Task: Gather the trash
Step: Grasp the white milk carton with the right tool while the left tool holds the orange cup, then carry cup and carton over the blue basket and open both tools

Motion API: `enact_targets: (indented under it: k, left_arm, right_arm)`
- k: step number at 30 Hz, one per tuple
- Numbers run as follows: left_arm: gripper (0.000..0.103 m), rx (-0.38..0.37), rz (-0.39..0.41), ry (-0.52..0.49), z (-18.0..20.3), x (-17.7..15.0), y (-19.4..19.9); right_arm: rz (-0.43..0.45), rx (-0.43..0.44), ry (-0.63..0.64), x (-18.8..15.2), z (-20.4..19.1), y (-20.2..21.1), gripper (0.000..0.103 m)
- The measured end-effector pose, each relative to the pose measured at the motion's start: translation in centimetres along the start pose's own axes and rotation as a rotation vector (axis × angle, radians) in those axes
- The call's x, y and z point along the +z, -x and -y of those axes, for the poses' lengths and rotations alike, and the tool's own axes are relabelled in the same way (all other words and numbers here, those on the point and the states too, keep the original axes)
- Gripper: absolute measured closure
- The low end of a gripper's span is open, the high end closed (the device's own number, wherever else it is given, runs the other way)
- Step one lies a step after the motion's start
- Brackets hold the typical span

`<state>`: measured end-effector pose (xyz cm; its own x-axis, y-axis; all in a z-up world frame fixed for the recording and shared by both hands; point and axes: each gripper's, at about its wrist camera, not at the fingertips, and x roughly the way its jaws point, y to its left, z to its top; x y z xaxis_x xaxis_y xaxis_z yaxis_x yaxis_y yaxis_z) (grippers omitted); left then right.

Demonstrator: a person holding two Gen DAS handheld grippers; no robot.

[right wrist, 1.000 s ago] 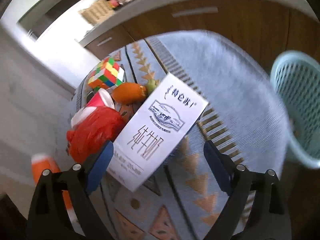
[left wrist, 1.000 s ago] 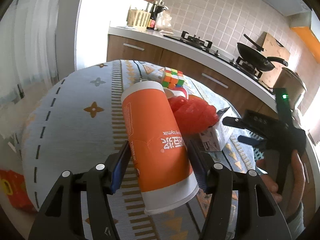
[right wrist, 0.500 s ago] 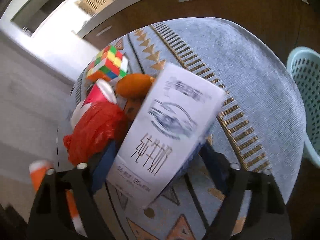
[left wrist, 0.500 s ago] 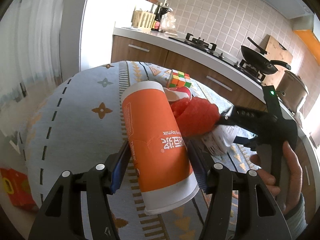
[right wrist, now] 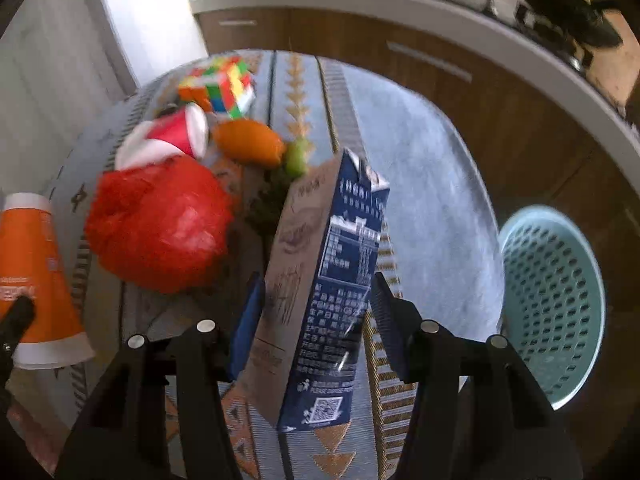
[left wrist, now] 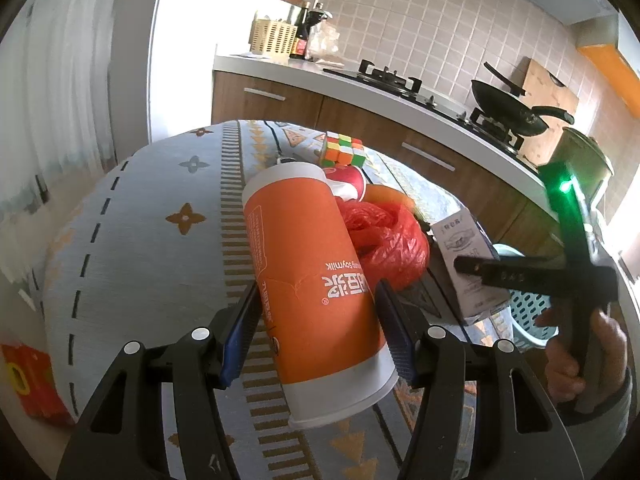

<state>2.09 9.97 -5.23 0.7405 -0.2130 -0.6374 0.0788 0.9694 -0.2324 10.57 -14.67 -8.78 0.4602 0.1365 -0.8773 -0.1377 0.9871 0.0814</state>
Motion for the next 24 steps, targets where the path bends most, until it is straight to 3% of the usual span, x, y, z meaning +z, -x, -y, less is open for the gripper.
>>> enact_targets:
  k: [2,6,14,24]
  left_arm:
    - [0.047,0.005,-0.001,-0.003,0.0,0.0,0.1]
    - [0.047,0.006,-0.004,0.001,-0.1,0.0,0.0]
    - [0.047,-0.001,-0.012,-0.016,0.5,-0.1,-0.4]
    - [0.047,0.004,-0.021,-0.01,0.5,-0.2,-0.7]
  right_arm:
    - [-0.016,0.062,-0.052,-0.3,1.0,-0.3,0.051]
    - [0.023,0.053,-0.083,-0.8,1.6,0.4,0.031]
    - [0.065,-0.002,-0.067,-1.2,1.4,1.6,0.031]
    - [0.05,-0.013,-0.07,-1.5,1.6,0.7,0.026]
